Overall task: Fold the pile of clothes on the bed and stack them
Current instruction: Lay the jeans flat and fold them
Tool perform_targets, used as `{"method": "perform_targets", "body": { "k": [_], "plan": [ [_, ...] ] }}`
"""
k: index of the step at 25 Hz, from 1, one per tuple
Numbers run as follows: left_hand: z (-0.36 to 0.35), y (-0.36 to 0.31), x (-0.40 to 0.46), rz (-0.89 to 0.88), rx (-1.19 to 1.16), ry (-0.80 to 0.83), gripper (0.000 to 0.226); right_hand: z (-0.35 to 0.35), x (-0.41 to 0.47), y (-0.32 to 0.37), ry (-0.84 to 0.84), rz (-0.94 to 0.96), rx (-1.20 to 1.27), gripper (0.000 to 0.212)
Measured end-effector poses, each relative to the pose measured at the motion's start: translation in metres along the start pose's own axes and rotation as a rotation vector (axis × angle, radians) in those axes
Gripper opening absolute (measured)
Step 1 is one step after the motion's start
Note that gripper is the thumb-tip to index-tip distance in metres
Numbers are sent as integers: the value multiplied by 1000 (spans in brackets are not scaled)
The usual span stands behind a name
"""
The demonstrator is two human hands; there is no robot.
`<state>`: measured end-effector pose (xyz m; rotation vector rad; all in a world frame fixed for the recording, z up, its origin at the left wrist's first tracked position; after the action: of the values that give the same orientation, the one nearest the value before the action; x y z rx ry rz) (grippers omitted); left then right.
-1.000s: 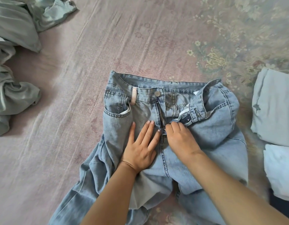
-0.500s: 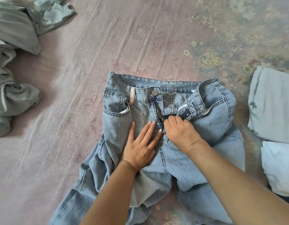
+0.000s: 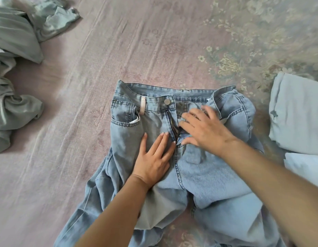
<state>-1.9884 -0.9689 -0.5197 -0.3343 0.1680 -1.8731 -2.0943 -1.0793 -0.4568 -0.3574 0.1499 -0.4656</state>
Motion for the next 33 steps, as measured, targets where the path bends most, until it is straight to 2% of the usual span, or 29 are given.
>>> {"method": "perform_targets", "body": {
  "k": [2, 4, 5, 7, 8, 9, 10, 11, 13, 15, 17, 20, 21, 25, 28, 29, 30, 31, 32, 33],
  "plan": [
    [18, 8, 17, 24, -47, -100, 44, -2, -4, -21, 37, 77, -53, 73],
    [43, 25, 53, 186, -64, -215, 47, -7, -7, -32, 116, 91, -121, 70],
    [51, 37, 75, 285, -99, -170, 56, -7, -8, -35, 118, 76, -130, 59],
    [47, 58, 116, 477, -177, 165, 81, -3, -12, -37, 64, 57, -100, 43],
    [44, 66, 129, 529, -201, 307, 86, 0, -13, -38, 42, 51, -70, 38],
    [44, 71, 140, 560, -247, 401, 80, 4, -12, -40, 21, 33, -30, 33],
    [47, 74, 149, 555, -312, 376, 62, 5, -8, -45, -3, 0, 11, 27],
    [55, 76, 156, 530, -388, 278, 43, 5, -2, -53, -11, -54, 65, 24],
    [68, 77, 159, 459, -488, 5, 26, 3, 15, -69, 23, -176, 164, 22],
    [64, 75, 158, 445, -489, -38, 27, 3, 28, -74, 0, -265, 138, 20],
    [56, 70, 147, 478, -401, -91, 37, 3, 29, -65, -59, -339, 36, 30],
    [57, 44, 109, 456, -322, -392, 33, -3, 13, -36, -51, -382, 19, 41],
    [54, 28, 93, 406, -346, -409, 30, -5, 4, -27, -60, -359, 1, 39],
    [28, -12, 45, 284, -342, -203, 26, -7, -27, -19, -88, -352, 19, 44],
    [14, -5, 37, 329, -370, -169, 16, 11, -34, -6, -251, -261, 109, 18],
    [14, -4, 35, 355, -388, -175, 14, 17, -29, 1, -269, -228, 136, 18],
    [13, -6, 34, 372, -391, -171, 16, 18, -22, 8, -187, -225, 205, 23],
    [12, -9, 33, 376, -387, -142, 20, 13, -13, 15, 0, -285, 326, 25],
    [10, -13, 32, 363, -369, -116, 24, 5, -7, 20, 214, -415, 486, 26],
    [9, -17, 31, 350, -347, -64, 29, -4, -5, 21, 361, -604, 638, 27]
  ]
}}
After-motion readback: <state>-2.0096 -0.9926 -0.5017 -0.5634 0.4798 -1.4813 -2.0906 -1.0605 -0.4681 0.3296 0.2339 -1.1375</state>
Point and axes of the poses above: each hand's wrist, its own x-axis towards the middle knuckle, its own z-axis out of the back of the hand, y = z × x, the point moved 5 cm from there along x, towards the middle knuckle, and after that the axes turned 12 degrees about -x, right-handed, at the moved point
